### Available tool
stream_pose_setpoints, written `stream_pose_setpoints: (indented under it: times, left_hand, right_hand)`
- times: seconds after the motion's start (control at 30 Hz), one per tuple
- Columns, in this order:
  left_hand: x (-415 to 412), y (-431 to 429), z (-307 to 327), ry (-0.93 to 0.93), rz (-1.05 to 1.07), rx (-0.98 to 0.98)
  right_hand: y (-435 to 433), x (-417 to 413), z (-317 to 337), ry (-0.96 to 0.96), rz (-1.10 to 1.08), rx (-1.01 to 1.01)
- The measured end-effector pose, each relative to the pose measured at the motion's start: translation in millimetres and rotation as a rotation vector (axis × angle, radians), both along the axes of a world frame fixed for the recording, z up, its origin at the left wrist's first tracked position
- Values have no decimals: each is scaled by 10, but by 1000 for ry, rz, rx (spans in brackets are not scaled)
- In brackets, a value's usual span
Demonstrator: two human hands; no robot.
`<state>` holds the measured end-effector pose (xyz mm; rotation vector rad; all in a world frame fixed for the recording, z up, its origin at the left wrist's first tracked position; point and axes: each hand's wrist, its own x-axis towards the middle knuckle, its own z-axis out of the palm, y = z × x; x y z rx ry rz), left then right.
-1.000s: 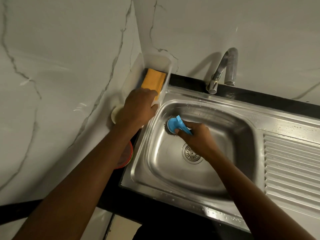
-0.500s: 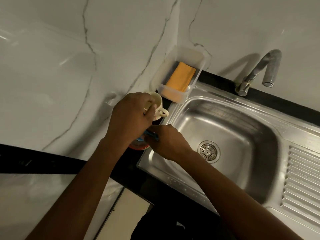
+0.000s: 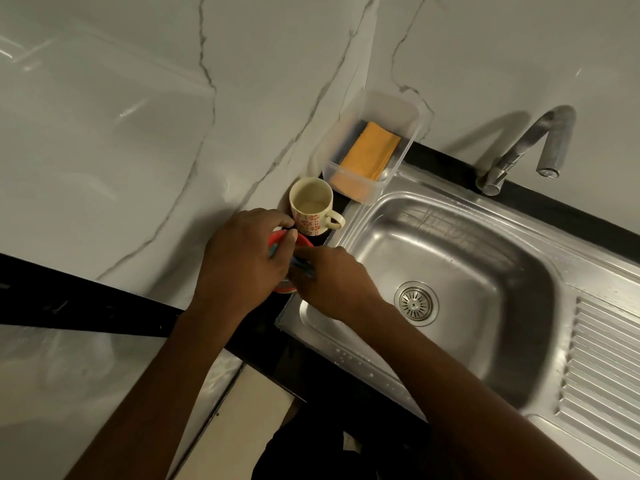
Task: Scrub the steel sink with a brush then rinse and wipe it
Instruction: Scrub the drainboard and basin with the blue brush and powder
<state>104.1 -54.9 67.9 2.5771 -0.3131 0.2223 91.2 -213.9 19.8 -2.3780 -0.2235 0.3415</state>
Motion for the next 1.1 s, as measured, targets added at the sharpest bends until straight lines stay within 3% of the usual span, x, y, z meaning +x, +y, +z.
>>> stream_pose_setpoints:
  times: [0.17, 0.3, 0.53, 0.73, 0.97, 1.1]
  left_hand:
    - [-66, 45, -131, 8, -20, -22]
    - [-127, 13, -237, 56, -35, -28]
    - [-217, 56, -340, 108, -69, -3]
    - [-228, 51, -432, 136, -49, -46]
    - [-225, 8, -423, 156, -88, -43]
    - [-233, -38, -436, 172, -91, -61]
  right_hand:
    - [-631, -223, -9, 137, -281, 222]
    - [-962, -100, -464, 227, -548, 341]
    - [-702, 381, -904, 98, -817, 368]
    - [-350, -608, -951, 147, -510, 281]
    - [-821, 498, -933, 23, -739, 278]
    - [-738, 334, -905, 49, -716, 266]
